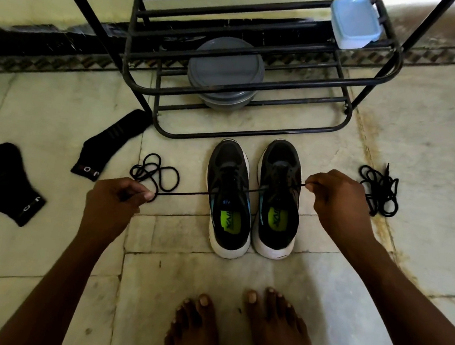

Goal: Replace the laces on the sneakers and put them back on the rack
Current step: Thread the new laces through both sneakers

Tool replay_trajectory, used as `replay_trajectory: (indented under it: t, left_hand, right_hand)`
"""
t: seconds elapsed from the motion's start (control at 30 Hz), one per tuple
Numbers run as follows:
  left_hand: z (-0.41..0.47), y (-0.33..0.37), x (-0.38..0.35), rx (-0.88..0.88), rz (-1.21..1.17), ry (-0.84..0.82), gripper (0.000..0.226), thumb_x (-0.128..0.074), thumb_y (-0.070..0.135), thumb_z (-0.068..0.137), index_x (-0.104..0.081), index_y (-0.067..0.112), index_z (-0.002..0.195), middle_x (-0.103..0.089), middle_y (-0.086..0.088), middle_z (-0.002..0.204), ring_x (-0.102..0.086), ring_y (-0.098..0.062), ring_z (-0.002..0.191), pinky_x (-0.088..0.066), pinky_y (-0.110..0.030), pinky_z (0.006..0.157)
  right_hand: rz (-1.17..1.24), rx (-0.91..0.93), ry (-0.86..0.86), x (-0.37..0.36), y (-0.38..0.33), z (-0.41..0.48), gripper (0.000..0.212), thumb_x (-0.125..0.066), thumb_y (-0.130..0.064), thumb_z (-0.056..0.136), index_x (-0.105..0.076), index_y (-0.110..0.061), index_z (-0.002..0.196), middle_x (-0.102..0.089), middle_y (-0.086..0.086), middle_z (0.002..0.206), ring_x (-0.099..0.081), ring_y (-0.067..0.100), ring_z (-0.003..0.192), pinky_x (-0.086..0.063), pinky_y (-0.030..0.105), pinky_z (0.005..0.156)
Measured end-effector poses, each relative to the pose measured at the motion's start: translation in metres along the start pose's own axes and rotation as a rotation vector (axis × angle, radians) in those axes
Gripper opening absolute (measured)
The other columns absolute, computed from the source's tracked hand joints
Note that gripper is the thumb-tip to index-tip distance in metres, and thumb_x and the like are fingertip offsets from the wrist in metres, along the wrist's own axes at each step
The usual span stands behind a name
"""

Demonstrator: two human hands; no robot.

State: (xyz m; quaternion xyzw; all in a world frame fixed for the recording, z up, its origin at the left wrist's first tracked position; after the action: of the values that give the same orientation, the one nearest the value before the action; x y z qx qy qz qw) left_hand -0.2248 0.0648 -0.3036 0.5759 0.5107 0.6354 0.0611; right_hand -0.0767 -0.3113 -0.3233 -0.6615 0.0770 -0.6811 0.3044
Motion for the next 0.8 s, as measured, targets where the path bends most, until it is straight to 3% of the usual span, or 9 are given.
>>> replay_trajectory:
  t: [0.17, 0.33, 0.8]
  left_hand:
    - [0.004, -0.011, 0.0, 0.001, -0.041, 0.015, 0.007, -0.081, 0.011, 0.085, -0.076, 0.012, 0.08, -0.068, 0.008, 0.056, -0.062, -0.004, 0.049, -0.05, -0.014, 0.049]
    - [0.006, -0.018, -0.002, 0.059, -0.104, 0.016, 0.003, -0.077, 0.009, 0.089, -0.077, 0.009, 0.086, -0.073, -0.009, 0.069, -0.07, -0.026, 0.064, -0.058, -0.031, 0.065]
    - [0.005, -0.019, -0.003, 0.072, -0.14, 0.008, 0.002, -0.077, 0.009, 0.088, -0.077, 0.01, 0.087, -0.074, -0.006, 0.069, -0.072, -0.023, 0.063, -0.061, -0.03, 0.062]
  right_hand:
    - [-0.024, -0.008, 0.029, 0.0, 0.004, 0.003, 0.008, -0.069, -0.011, 0.093, -0.077, -0.012, 0.09, -0.063, 0.006, 0.077, -0.06, 0.03, 0.07, -0.049, 0.037, 0.06]
    - [-0.049, -0.026, 0.025, 0.0, 0.005, 0.004, 0.014, -0.066, -0.003, 0.092, -0.077, -0.012, 0.092, -0.064, 0.006, 0.079, -0.061, 0.033, 0.073, -0.047, 0.034, 0.058]
    - [-0.03, -0.076, 0.018, -0.003, 0.008, 0.004, 0.016, -0.065, -0.004, 0.092, -0.076, -0.016, 0.091, -0.065, 0.003, 0.08, -0.062, 0.03, 0.072, -0.048, 0.034, 0.057]
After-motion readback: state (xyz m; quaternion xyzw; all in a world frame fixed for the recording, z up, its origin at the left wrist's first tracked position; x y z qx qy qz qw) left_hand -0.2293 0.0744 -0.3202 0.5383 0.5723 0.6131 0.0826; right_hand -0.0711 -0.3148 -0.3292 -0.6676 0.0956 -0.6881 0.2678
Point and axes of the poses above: each hand's wrist, its own z-axis towards the middle knuckle, its own x-axis out of the back of the hand, y = z × x, the point moved 2 cm from there along z, towards the middle knuckle
